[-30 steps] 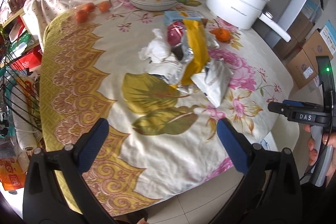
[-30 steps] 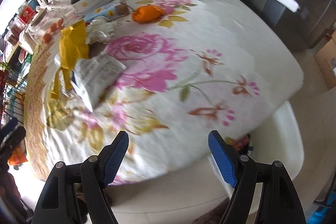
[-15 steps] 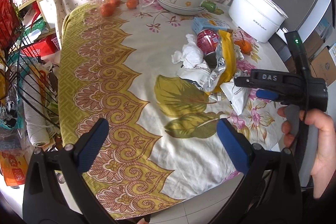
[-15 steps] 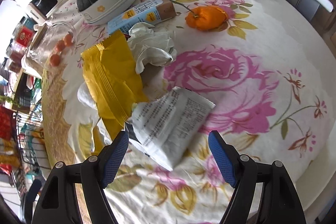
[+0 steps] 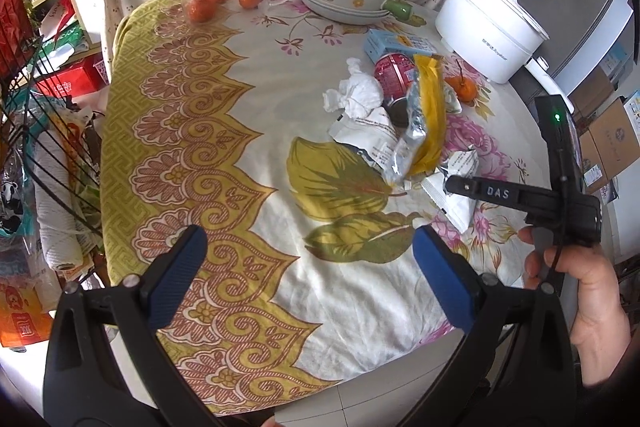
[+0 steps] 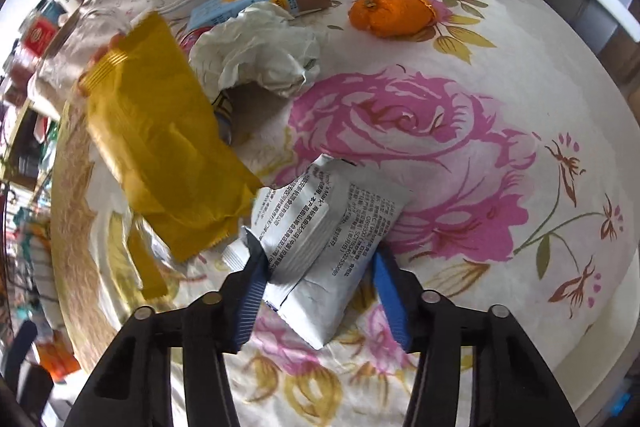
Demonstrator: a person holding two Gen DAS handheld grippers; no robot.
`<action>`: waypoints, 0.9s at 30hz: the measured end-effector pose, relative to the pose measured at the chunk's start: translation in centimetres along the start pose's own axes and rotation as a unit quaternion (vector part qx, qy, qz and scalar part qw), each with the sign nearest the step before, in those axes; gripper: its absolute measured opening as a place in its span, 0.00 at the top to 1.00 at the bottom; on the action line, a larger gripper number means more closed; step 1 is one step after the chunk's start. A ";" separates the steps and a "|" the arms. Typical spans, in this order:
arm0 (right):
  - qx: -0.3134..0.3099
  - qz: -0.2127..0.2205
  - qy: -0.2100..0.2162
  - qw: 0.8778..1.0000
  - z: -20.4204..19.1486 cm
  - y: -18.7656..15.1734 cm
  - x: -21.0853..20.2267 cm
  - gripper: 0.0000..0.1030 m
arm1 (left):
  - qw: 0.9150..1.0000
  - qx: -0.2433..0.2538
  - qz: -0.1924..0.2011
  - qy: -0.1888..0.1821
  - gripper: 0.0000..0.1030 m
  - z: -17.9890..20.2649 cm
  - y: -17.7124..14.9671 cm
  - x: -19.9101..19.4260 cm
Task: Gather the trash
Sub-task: 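Grasp the white paper packet with the right tool while the left tool reaches the yellow snack bag, then grasp the yellow snack bag with the left tool and lift it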
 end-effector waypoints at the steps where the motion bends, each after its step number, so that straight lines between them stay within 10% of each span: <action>1: -0.003 -0.003 0.000 1.000 0.3 -0.2 -0.3 0.58 | 1.000 0.001 -0.001 -0.001 0.01 0.2 0.0 0.0; 17: -0.046 0.025 -0.033 0.998 9.6 -2.9 -8.8 0.71 | 0.997 0.024 0.049 -0.045 0.01 8.8 2.8 1.2; 27: -0.040 0.035 -0.017 0.998 12.2 -1.2 -9.2 0.71 | 0.995 0.011 0.103 0.008 0.05 12.6 6.5 5.3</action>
Point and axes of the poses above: each gripper's, at about its wrist camera, not at the fingertips, and x roughly the way its jaws point, z to its right, y to its top, the point moved 10 cm from there along x, roughly the way its jaws point, and after that the axes turned 10 degrees about y, right-handed, at the moved point
